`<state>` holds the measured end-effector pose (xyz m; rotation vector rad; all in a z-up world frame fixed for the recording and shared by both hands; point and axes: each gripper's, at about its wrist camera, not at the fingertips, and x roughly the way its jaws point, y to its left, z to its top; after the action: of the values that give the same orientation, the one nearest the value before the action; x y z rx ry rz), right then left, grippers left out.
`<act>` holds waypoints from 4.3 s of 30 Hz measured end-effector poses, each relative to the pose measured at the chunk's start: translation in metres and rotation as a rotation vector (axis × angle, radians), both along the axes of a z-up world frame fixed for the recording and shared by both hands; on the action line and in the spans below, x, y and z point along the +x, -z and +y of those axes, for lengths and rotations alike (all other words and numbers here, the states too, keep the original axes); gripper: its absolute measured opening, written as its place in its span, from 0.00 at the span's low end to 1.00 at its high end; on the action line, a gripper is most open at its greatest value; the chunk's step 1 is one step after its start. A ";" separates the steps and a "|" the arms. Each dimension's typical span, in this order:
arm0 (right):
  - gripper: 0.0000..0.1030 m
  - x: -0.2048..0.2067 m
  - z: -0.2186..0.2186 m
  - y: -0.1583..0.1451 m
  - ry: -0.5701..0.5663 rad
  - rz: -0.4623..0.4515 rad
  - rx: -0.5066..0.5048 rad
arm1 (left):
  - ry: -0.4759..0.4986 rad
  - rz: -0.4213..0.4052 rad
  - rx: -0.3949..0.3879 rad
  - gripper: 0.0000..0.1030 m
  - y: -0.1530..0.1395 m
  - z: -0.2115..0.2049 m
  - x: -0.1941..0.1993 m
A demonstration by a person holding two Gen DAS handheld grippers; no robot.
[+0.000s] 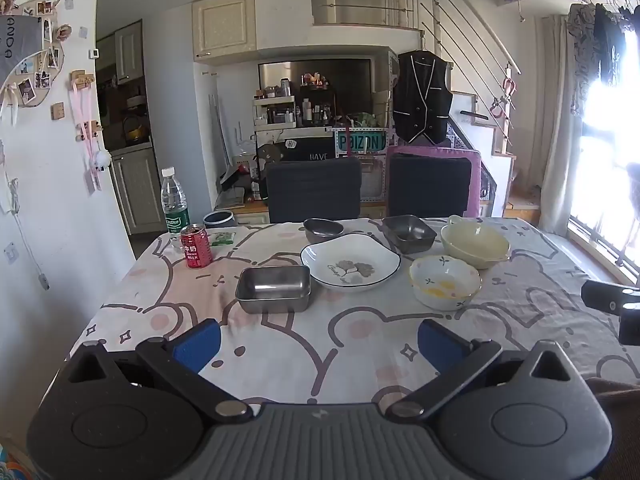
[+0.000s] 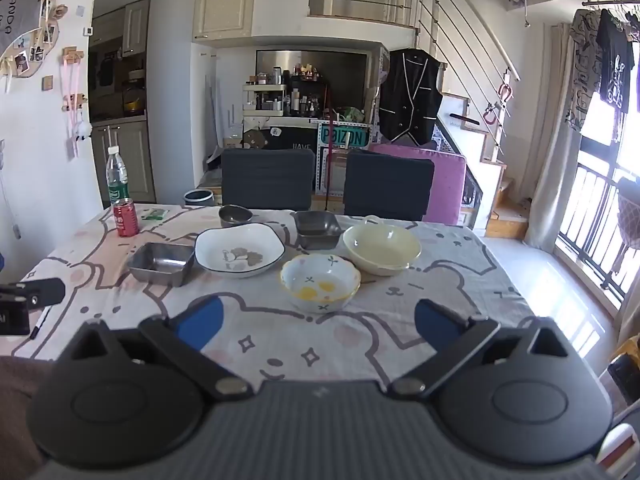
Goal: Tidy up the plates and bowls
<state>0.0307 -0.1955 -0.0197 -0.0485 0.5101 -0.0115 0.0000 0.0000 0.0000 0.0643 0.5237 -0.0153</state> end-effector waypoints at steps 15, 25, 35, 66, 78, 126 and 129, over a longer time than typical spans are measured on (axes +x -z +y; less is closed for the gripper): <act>1.00 0.000 -0.001 0.000 -0.002 0.007 -0.005 | 0.000 0.004 -0.001 1.00 0.000 0.000 0.000; 1.00 0.000 -0.001 0.000 -0.002 0.010 -0.007 | 0.000 0.006 -0.004 1.00 0.000 0.000 0.000; 1.00 -0.002 0.001 0.001 -0.003 0.012 -0.005 | 0.000 0.007 -0.006 1.00 0.000 0.000 0.000; 1.00 -0.001 0.000 0.000 -0.003 0.016 -0.003 | 0.000 0.008 -0.011 1.00 0.000 0.000 0.000; 1.00 -0.001 0.000 0.000 -0.004 0.018 -0.003 | 0.000 0.008 -0.012 1.00 0.000 0.000 0.000; 1.00 0.117 -0.035 -0.018 -0.065 -0.020 0.047 | -0.021 0.010 -0.054 1.00 -0.028 -0.007 0.131; 1.00 0.142 -0.035 -0.020 -0.064 -0.031 0.030 | -0.011 0.023 -0.058 1.00 -0.026 -0.010 0.155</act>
<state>0.1725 -0.2310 0.0002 -0.0352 0.4777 0.0581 0.1545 -0.0100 0.0256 0.0048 0.5464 -0.0202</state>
